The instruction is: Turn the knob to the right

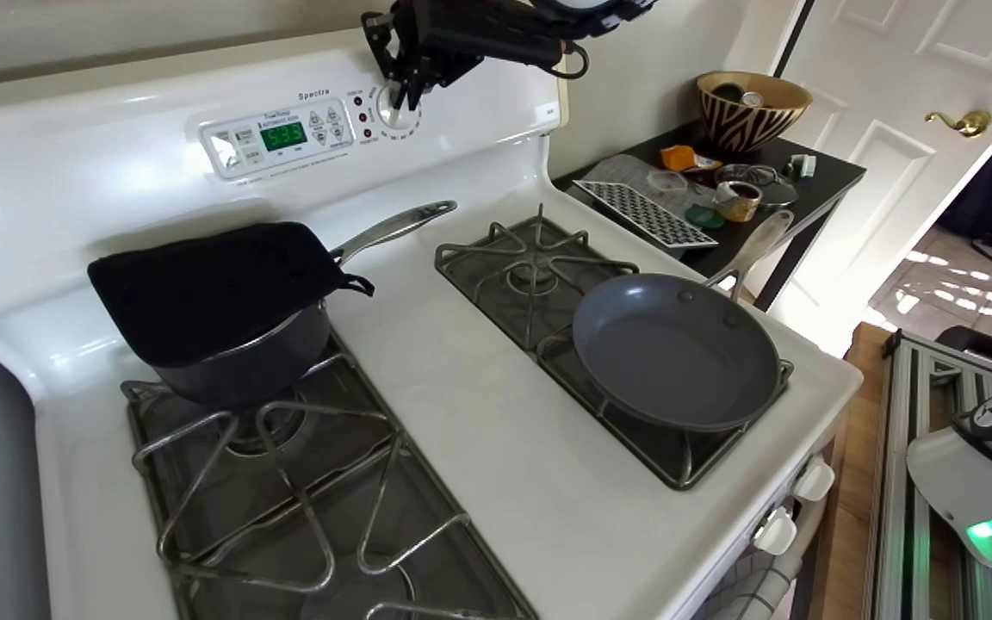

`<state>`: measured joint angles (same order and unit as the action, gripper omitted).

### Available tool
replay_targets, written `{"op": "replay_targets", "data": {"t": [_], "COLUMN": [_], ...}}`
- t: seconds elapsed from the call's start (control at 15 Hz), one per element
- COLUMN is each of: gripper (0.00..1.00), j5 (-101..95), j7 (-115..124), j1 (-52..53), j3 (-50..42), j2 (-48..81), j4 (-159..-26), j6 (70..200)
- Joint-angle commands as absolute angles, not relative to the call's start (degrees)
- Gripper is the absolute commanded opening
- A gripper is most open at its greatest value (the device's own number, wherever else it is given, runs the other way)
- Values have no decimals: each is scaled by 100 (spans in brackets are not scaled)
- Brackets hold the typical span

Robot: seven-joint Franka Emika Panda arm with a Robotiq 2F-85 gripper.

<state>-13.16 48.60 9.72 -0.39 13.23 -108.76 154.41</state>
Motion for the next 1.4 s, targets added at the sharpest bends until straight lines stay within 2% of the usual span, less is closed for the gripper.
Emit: {"op": "replay_targets", "data": {"t": [0.0,0.27,0.33,0.67,0.73,1.33], "gripper": [1,1,6,6,1,1], "j5": [-571,-25,-354,-235,-109,186], "j7": [4674,4377,4471,4385,4486,5837], "j1": [901,855,911,895,881,897], "j3": [112,158,-37,-27,-12,-66], "j2": [1473,1482,1295,1291,1310,1452], "j4": [-10956,-10975,-10947,-10961,-10950,-10920], "j6": [15847,15913,15551,15573,15559,15887]}}
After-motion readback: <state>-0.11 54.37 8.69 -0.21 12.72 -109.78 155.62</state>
